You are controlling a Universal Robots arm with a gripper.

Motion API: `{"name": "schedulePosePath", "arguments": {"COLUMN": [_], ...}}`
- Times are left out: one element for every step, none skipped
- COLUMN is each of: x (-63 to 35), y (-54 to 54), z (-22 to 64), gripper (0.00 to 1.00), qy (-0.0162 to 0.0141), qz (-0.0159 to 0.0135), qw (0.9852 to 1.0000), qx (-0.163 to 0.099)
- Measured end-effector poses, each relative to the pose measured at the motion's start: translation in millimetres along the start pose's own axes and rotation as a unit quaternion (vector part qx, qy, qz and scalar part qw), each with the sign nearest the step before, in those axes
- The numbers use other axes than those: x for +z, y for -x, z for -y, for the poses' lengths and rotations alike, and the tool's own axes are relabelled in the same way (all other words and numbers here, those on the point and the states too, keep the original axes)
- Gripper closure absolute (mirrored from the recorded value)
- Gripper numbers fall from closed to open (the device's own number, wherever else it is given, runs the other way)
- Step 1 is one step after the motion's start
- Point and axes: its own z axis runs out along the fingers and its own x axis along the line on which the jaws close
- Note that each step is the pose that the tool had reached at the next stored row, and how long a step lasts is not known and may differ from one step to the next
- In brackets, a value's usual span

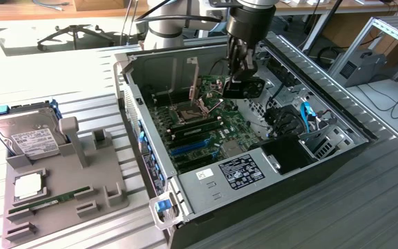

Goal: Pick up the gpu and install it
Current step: 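Insert the gpu into the slot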

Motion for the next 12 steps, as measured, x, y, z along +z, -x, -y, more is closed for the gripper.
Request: {"name": "schedulePosePath", "arguments": {"x": [0.0, 0.0, 0.0, 0.0, 0.0, 0.0, 0.0, 0.0, 0.0, 0.0, 0.0, 0.0], "y": [0.0, 0.0, 0.0, 0.0, 0.0, 0.0, 0.0, 0.0, 0.0, 0.0, 0.0, 0.0], "z": [0.0, 0.0, 0.0, 0.0, 0.0, 0.0, 0.0, 0.0, 0.0, 0.0, 0.0, 0.0], "gripper": [0.74, 0.74, 0.74, 0.74, 0.74, 0.74, 0.74, 0.74, 0.74, 0.74, 0.74, 0.74], "qy": [-0.0001, -0.0001, -0.0001, -0.0002, -0.0003, -0.0003, -0.0004, -0.0004, -0.0005, -0.0005, -0.0006, -0.0006], "qz": [0.0, 0.0001, 0.0001, 0.0001, 0.0002, 0.0002, 0.0002, 0.0003, 0.0003, 0.0004, 0.0004, 0.0004], "qw": [1.0, 1.0, 1.0, 1.0, 0.9999, 0.9999, 0.9998, 0.9998, 0.9997, 0.9996, 0.9996, 0.9995], "qx": [-0.002, -0.005, -0.007, -0.01, -0.014, -0.017, -0.02, -0.022, -0.025, -0.027, -0.03, -0.032]}}
